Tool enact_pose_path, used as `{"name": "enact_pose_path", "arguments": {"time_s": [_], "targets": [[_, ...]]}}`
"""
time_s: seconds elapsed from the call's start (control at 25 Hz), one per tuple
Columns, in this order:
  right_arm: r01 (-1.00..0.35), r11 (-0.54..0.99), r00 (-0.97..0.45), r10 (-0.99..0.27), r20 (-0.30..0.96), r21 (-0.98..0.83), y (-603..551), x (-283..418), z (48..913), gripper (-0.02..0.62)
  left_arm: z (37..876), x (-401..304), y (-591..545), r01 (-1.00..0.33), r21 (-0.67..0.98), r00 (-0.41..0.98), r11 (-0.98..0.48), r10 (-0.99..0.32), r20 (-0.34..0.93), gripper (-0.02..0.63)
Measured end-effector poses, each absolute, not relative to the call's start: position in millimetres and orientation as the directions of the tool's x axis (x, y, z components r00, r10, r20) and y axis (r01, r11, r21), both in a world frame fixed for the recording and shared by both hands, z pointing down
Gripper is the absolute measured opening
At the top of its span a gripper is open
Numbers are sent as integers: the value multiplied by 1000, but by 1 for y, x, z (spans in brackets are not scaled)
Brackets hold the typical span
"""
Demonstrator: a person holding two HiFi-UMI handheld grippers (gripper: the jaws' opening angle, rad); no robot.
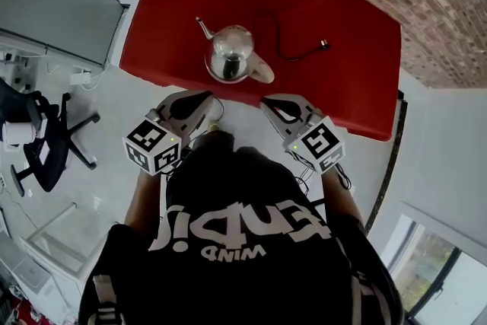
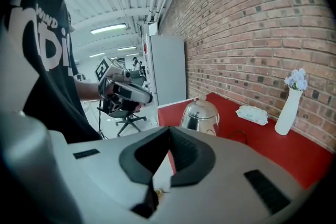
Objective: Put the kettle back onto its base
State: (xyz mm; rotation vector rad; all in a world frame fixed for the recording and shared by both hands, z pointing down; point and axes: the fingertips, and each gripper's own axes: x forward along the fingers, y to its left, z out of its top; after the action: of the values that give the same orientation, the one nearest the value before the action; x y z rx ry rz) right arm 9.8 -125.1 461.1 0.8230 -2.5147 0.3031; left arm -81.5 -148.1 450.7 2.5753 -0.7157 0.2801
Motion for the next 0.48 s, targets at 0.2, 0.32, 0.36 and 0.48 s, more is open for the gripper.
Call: {"name": "enact_pose_path", "arguments": {"time_s": [0.2, 0.32, 0.36, 0.48], "targets": [[-592, 803, -720, -487, 493, -71, -121, 4, 467, 23, 448, -83, -146, -553, 352, 831, -755, -469, 300, 6], [-565, 822, -736, -463, 494, -71, -106, 3, 470, 23, 445, -80, -137, -571, 341, 819, -747, -491, 298, 6], [-560, 825, -742, -461, 486, -73, -100, 3, 469, 23, 445, -79, -133, -580, 338, 813, -741, -500, 298, 6], [-556, 827, -759, -466, 455, -79, -80, 9, 464, 23, 441, -73, -115, -601, 330, 798, -728, -526, 294, 6]]}}
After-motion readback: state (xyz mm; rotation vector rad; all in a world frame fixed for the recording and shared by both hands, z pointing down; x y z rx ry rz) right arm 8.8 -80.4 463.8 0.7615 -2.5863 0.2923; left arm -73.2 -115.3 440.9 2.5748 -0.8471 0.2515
